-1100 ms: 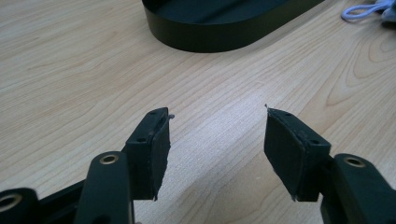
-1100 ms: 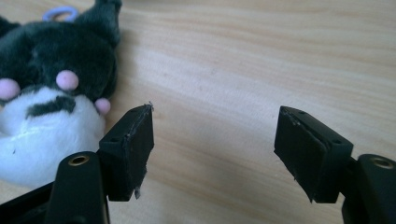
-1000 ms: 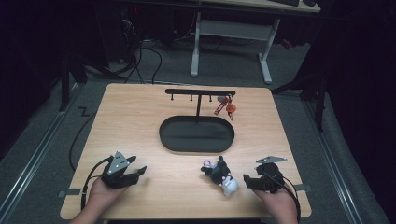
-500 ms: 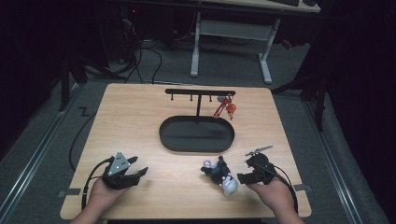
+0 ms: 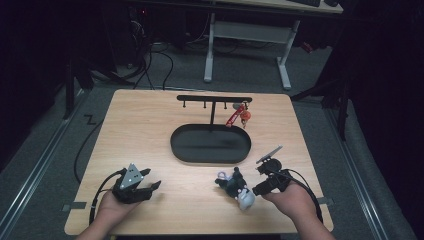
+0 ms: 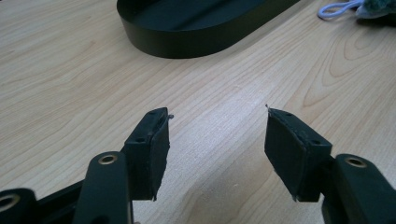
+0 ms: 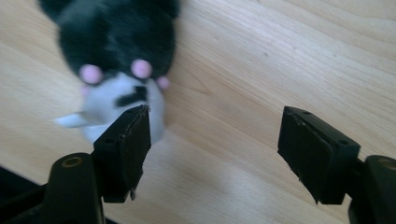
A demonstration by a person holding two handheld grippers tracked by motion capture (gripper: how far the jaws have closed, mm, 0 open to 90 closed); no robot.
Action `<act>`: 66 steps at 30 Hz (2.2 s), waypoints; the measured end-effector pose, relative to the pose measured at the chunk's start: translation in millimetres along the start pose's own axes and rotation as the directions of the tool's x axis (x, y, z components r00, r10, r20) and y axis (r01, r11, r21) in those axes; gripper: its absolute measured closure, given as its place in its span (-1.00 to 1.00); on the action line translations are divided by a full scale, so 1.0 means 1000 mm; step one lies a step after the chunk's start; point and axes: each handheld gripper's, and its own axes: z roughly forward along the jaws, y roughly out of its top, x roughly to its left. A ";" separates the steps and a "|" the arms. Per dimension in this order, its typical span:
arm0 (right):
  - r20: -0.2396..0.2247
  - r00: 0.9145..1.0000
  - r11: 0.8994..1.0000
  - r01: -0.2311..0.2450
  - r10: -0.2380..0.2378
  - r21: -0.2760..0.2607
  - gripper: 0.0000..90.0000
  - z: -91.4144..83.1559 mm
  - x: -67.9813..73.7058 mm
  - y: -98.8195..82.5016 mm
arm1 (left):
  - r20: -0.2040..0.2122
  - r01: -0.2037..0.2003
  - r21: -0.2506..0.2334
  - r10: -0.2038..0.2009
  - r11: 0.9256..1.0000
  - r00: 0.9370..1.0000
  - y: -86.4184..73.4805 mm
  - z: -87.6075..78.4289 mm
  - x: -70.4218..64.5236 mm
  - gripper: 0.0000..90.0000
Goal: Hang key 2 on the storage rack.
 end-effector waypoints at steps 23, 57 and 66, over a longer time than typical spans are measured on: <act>-0.098 0.994 0.997 0.060 -0.055 0.051 -0.63 0.032 0.041 0.012 | 0.009 -0.015 0.005 0.015 1.000 1.000 0.000 0.000 -0.001 -0.11; -0.055 0.997 0.998 0.060 -0.060 -0.003 0.06 -0.001 0.025 0.026 | -0.001 -0.001 0.008 0.001 1.000 1.000 -0.005 -0.002 0.002 -0.33; -0.056 0.998 0.999 0.036 -0.038 -0.024 0.06 -0.018 0.022 0.041 | -0.016 0.004 -0.013 -0.004 1.000 1.000 -0.003 -0.004 0.003 -0.41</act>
